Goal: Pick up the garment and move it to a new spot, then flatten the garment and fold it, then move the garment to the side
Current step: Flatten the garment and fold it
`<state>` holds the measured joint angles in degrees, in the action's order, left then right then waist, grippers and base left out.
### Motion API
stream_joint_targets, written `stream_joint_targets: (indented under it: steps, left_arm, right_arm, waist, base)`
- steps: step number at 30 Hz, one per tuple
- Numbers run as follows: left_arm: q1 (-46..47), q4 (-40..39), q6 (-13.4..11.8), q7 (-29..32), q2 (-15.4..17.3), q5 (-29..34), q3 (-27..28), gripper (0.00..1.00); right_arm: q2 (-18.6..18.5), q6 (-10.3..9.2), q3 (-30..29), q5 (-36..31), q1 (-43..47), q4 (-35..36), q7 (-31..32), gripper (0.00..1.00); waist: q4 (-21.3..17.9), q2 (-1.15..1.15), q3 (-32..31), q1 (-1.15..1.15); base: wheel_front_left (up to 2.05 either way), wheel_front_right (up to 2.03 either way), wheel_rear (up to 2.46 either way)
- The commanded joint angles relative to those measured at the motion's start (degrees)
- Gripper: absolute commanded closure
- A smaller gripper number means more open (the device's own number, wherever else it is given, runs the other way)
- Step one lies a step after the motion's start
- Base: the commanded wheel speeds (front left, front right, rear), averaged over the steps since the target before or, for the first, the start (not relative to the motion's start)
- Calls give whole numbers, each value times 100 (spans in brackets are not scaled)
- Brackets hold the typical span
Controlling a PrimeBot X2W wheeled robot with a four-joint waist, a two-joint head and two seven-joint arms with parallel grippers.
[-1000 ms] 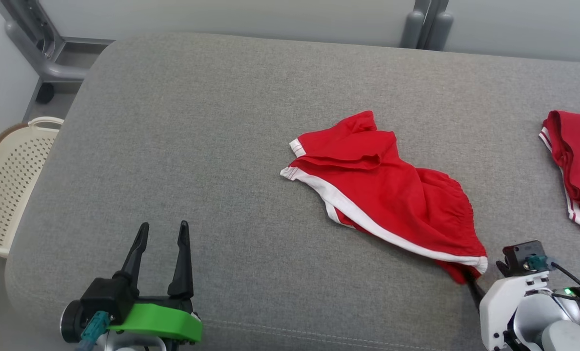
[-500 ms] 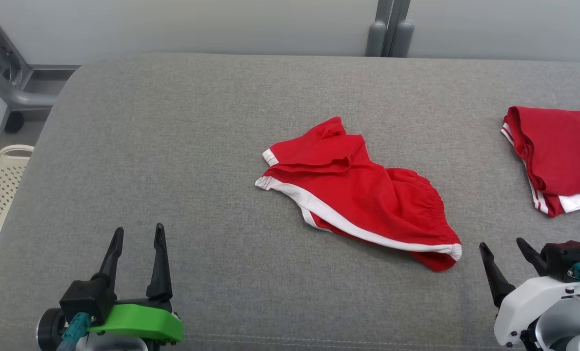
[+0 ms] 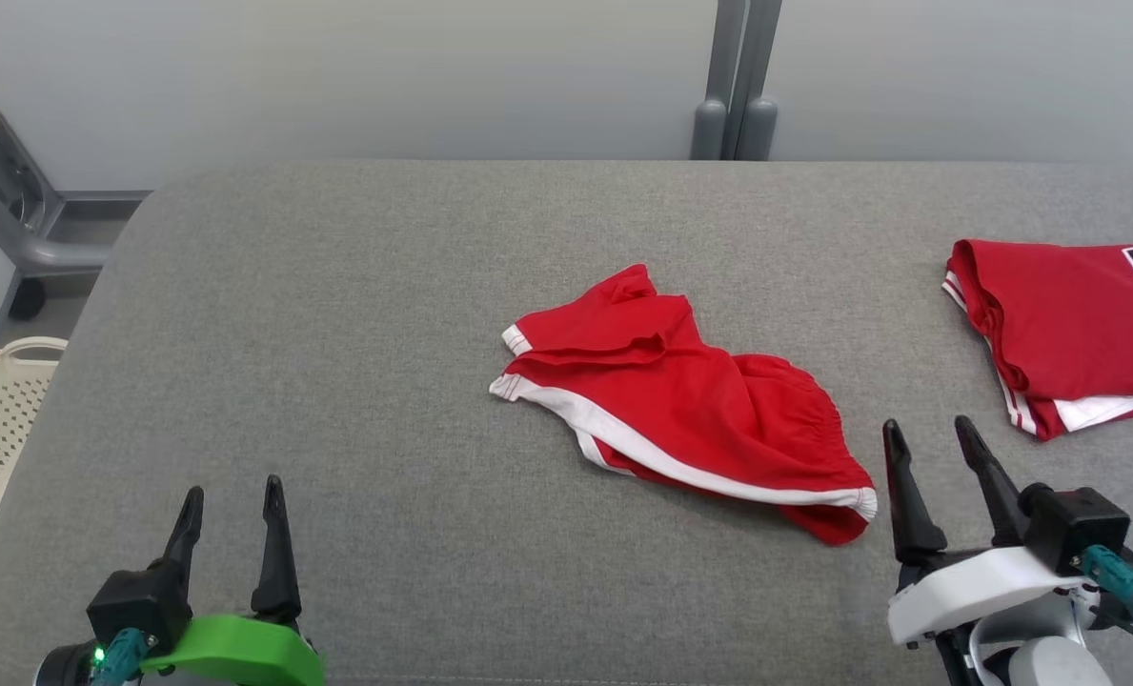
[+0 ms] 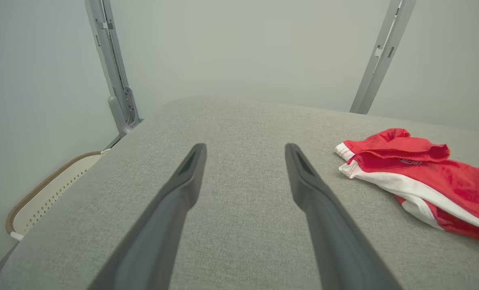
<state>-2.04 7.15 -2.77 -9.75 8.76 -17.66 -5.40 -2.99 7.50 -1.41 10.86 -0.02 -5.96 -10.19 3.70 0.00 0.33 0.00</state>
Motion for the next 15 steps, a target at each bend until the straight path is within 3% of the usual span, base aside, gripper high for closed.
stream_joint_targets:
  steps: [1, 15]
  left_arm:
    - [-100, 9, 22, 52, 77, 27, -15, 0]
    - [-252, 21, 173, 225, 258, -65, -134, 0]
  right_arm:
    - [1, -3, 96, 12, -93, -75, -77, 0]
    - [2, -3, 369, -197, -285, -394, -38, 0]
  waist:
    - [-7, 0, -96, 0]
    - [19, 0, -248, 0]
  base:
    - [0, 0, 0]
    - [0, 0, 0]
